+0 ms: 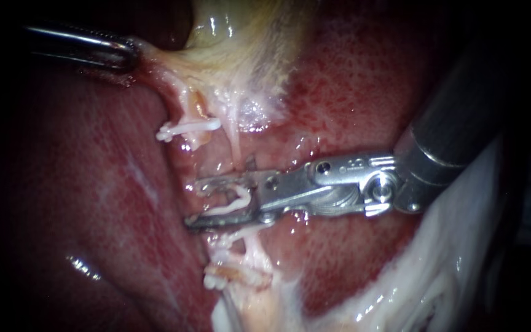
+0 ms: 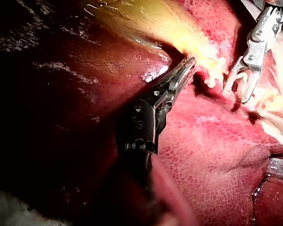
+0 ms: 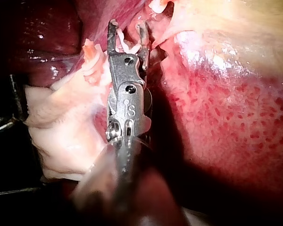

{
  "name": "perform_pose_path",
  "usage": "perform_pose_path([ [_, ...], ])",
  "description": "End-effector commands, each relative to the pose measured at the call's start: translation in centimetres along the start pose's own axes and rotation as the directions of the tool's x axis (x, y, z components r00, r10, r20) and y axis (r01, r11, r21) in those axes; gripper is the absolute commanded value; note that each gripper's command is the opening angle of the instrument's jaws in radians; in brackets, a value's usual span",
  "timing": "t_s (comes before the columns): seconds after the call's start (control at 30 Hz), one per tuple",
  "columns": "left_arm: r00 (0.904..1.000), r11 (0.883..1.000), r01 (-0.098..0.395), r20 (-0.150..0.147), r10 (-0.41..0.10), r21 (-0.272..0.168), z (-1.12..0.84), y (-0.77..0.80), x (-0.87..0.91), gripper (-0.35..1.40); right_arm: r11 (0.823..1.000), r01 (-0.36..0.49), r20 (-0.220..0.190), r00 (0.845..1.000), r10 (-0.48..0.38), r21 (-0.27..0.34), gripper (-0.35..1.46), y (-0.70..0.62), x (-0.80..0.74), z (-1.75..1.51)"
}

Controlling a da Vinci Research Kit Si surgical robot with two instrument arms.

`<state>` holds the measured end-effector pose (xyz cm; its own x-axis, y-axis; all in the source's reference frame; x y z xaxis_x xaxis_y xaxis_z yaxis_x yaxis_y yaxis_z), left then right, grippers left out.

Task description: Clipping third clip right tube

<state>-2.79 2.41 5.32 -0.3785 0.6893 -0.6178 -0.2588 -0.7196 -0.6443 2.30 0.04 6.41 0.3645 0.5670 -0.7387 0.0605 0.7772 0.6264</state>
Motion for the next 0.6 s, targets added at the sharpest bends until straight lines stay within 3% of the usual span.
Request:
perform_pose_path([
  [0.03, 1.0, 1.0, 0.0, 0.0, 0.0, 0.0, 0.0, 0.0, 0.0, -0.35, 1.0, 0.0, 0.0, 1.0, 0.0, 0.0, 0.31, 0.0, 0.01, -0.01],
  [0.13, 1.0, 1.0, 0.0, 0.0, 0.0, 0.0, 0.0, 0.0, 0.0, -0.35, 1.0, -0.015, -0.004, 1.0, 0.015, 0.011, 0.4, -0.02, 0.06, -0.08],
  [0.43, 1.0, 1.0, 0.002, 0.0, -0.002, 0.002, -0.07, -0.01, 0.03, -0.35, 0.991, -0.073, -0.106, 0.991, 0.085, 0.108, 0.49, -0.07, 0.39, -0.69],
  [0.6, 1.0, 1.0, -0.003, -0.001, 0.003, 0.004, -0.09, 0.0, 0.04, -0.35, 0.985, -0.105, -0.106, 0.987, 0.12, 0.134, 0.5, 0.0, 0.34, -0.9],
])
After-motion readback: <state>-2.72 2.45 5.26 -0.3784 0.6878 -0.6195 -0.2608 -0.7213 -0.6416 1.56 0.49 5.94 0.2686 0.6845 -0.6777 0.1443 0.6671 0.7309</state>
